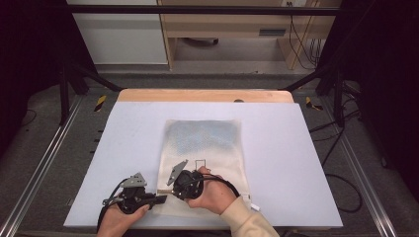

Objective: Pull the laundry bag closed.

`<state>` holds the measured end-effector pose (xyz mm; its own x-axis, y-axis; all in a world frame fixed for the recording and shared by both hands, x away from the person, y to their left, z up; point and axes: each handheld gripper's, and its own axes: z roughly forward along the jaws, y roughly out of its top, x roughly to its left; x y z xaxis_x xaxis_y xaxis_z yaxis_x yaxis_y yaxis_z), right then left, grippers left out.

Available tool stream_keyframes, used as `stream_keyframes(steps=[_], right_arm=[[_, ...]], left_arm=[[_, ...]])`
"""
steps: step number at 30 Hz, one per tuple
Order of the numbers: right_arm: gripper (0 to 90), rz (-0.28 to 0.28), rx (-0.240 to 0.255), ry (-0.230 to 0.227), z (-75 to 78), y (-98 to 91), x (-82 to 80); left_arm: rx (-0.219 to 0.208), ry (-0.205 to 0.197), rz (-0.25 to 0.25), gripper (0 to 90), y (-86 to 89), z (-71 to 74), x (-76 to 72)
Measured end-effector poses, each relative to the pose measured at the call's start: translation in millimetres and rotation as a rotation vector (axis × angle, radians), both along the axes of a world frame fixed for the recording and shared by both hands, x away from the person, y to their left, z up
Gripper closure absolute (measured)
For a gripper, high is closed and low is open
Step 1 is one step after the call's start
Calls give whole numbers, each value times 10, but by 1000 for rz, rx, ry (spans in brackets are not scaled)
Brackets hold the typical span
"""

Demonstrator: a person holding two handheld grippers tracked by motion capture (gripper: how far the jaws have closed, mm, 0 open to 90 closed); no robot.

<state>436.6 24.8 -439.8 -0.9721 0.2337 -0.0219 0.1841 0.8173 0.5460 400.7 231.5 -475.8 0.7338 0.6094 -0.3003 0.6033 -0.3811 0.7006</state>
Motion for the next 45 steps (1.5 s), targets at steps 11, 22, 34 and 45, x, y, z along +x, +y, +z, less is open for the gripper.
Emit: stream_keyframes(steps=[11,22,34,45], right_arm=[[824,-4,9,5,-2,-73,-17],[823,-10,20,11,-3,-121,-42],[823,-14,5,15,-11,-155,-40],[823,-39,20,25,-28,-242,-40]], left_arm=[[-6,-2,-13,838,-53,-27,-5],[-2,-7,-18,836,-84,-35,-7],[-4,-8,-20,835,-83,-25,-13],[-4,-8,-17,834,-76,-26,-11]])
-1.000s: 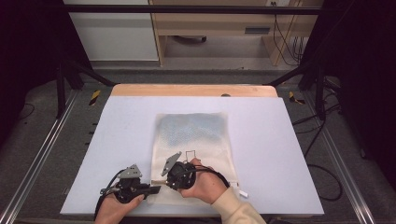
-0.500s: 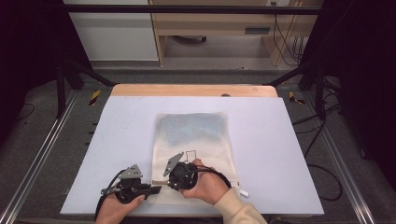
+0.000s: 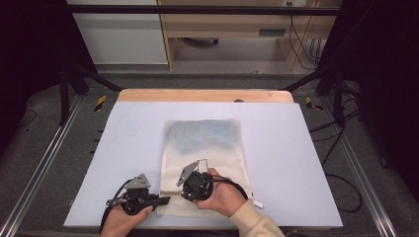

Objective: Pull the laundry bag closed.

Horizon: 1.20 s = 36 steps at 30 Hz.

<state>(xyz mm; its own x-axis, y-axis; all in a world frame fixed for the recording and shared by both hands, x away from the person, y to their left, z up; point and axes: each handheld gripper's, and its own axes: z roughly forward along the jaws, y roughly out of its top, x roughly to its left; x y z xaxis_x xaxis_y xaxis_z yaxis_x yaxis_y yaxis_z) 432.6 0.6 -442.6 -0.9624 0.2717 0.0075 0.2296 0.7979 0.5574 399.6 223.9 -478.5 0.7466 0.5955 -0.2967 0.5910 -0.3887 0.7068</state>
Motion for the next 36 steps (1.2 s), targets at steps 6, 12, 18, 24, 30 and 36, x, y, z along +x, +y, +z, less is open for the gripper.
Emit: stream_keyframes(steps=[6,12,18,24,30,36], right_arm=[[823,-10,-3,-7,11,-44,-2],[822,-29,22,-19,16,-107,-14],[823,-34,46,-22,-22,-119,-34],[823,-37,47,-29,-7,-150,-20],[822,-52,49,-27,-3,-187,-28],[822,-69,64,-32,-1,-254,-64]], left_arm=[[7,-13,7,833,20,20,2],[-1,-11,20,831,44,28,3],[14,-18,18,831,40,30,2],[14,-26,26,830,62,50,3],[12,-23,32,829,75,45,1],[13,-23,33,827,83,49,-1]])
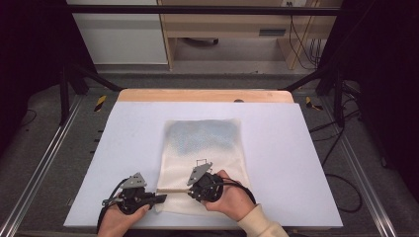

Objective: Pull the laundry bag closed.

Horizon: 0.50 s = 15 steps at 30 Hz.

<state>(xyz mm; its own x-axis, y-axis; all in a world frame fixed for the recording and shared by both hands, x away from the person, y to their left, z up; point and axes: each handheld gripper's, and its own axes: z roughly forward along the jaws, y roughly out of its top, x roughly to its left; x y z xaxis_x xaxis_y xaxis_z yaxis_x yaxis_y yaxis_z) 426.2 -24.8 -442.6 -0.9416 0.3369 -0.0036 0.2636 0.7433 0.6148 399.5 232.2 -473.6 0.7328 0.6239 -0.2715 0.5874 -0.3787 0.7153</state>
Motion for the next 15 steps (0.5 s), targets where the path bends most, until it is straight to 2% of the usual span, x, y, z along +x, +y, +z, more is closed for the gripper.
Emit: stream_keyframes(steps=[15], right_arm=[[821,1,-1,2,-1,-48,5]], left_arm=[[6,0,-2,827,8,5,0]])
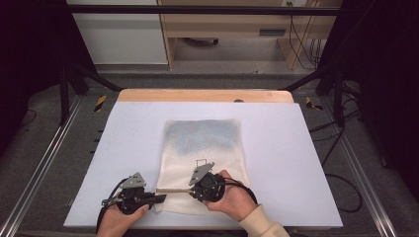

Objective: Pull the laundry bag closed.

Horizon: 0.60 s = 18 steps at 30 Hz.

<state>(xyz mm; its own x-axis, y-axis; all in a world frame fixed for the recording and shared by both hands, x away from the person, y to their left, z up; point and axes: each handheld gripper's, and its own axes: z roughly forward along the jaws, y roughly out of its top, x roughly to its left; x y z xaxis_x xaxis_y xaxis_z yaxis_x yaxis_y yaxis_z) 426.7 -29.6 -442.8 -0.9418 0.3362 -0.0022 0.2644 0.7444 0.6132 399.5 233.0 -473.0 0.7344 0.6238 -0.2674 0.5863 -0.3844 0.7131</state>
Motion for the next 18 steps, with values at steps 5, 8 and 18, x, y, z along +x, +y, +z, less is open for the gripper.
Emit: stream_keyframes(steps=[5,8,18], right_arm=[[821,-8,-2,0,-3,-31,3],[821,-9,3,-3,4,-44,1],[821,-18,9,0,12,-102,3]], left_arm=[[-5,2,-2,827,-2,2,-4],[-6,3,-4,827,-10,1,-10],[-8,4,-3,828,-2,1,-6]])
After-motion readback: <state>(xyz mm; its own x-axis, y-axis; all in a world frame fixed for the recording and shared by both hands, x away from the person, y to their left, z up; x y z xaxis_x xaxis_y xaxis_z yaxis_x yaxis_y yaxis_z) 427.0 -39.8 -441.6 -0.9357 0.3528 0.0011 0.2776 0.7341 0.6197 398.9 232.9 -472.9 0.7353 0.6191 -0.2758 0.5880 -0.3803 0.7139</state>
